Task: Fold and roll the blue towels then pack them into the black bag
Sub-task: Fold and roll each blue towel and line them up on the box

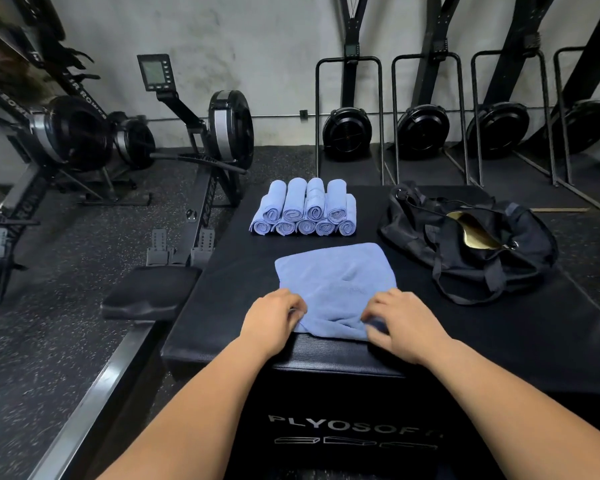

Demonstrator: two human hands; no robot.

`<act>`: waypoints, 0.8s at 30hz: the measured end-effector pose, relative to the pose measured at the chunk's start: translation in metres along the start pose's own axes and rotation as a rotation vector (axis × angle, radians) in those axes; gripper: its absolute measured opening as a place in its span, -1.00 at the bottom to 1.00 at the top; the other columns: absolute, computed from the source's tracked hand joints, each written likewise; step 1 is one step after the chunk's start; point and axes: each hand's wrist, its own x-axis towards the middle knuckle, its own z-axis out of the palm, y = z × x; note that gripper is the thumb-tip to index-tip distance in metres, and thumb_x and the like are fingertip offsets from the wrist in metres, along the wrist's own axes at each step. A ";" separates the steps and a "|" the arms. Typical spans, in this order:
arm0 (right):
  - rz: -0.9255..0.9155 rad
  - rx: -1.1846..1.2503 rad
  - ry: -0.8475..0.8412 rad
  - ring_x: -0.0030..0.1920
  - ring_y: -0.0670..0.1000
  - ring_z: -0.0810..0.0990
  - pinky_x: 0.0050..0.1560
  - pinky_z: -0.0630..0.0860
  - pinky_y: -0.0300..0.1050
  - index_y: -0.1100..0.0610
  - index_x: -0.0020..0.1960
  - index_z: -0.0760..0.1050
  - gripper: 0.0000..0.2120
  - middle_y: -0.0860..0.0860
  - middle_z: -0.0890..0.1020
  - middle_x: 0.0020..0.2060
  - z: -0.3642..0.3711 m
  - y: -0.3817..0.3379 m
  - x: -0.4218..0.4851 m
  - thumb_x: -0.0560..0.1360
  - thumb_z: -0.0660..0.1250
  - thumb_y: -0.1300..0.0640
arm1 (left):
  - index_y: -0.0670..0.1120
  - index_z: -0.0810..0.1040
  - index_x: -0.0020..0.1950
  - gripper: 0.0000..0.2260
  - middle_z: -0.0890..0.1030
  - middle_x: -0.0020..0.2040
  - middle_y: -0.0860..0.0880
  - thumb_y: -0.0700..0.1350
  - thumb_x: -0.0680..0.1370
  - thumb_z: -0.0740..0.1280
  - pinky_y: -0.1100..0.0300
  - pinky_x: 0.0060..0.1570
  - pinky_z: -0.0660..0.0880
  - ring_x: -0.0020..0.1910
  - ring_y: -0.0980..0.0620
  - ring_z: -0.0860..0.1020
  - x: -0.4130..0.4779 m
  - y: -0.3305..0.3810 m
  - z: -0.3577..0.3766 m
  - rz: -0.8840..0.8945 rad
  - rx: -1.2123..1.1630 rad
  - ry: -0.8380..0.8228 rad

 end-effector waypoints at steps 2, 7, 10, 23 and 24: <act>0.006 -0.022 -0.003 0.00 -0.06 0.51 -0.01 0.46 -0.04 -0.16 0.03 0.56 -0.72 -0.19 0.56 -0.03 0.007 0.001 -0.001 0.47 0.34 -0.32 | 0.14 0.60 -0.02 -0.95 0.61 -0.02 0.16 0.00 0.58 0.34 -0.02 0.02 0.55 -0.02 0.08 0.58 -0.002 -0.001 0.000 0.026 -0.008 0.003; 0.143 0.046 0.120 -0.02 0.06 0.55 -0.08 0.50 0.04 -0.09 -0.10 0.56 -0.88 -0.14 0.61 -0.13 0.003 0.005 0.014 0.54 0.43 -0.10 | 0.19 0.62 0.14 -0.73 0.61 0.13 0.22 0.29 0.54 0.38 0.12 0.10 0.53 0.07 0.18 0.59 -0.007 -0.010 -0.013 0.124 -0.005 -0.064; 0.167 0.088 0.184 0.03 0.05 0.50 -0.02 0.49 0.07 -0.10 -0.11 0.55 -0.84 -0.16 0.58 -0.07 -0.007 0.005 0.017 0.55 0.38 -0.16 | 0.21 0.60 0.14 -0.71 0.60 0.15 0.24 0.28 0.49 0.44 0.11 0.14 0.54 0.08 0.19 0.59 -0.009 -0.016 -0.017 0.156 -0.012 -0.085; 0.406 0.300 0.197 -0.05 0.00 0.51 -0.05 0.38 -0.05 -0.05 -0.05 0.63 -0.85 -0.20 0.60 -0.20 -0.005 -0.020 0.026 0.62 0.39 -0.09 | 0.14 0.67 0.17 -0.78 0.65 0.14 0.24 0.06 0.53 0.52 0.14 0.21 0.52 0.13 0.20 0.59 -0.013 -0.024 -0.010 0.017 -0.211 -0.033; 0.438 0.281 0.166 -0.06 0.00 0.50 -0.04 0.39 -0.04 -0.06 -0.07 0.62 -0.85 -0.21 0.58 -0.23 -0.005 -0.018 0.028 0.60 0.41 -0.10 | 0.13 0.69 0.16 -0.81 0.67 0.10 0.25 0.02 0.56 0.51 0.17 0.18 0.52 0.09 0.23 0.60 -0.012 -0.023 -0.011 -0.025 -0.234 -0.007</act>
